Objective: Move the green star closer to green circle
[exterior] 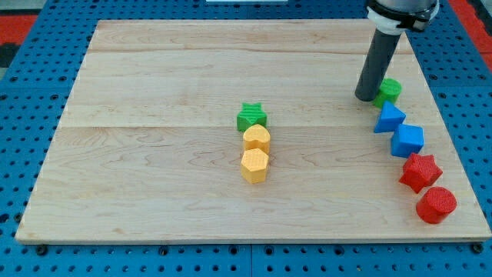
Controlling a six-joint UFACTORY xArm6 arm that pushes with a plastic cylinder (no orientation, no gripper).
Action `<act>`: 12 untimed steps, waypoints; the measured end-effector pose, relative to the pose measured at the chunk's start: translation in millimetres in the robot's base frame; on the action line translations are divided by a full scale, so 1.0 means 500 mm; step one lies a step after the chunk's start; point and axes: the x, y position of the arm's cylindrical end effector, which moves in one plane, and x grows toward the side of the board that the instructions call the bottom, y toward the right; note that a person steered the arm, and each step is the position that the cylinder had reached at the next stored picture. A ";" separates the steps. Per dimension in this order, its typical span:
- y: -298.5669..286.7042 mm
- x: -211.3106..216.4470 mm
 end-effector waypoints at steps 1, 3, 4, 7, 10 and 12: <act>-0.046 0.008; -0.295 0.004; -0.398 0.020; -0.495 0.185; -0.293 0.034; -0.304 0.177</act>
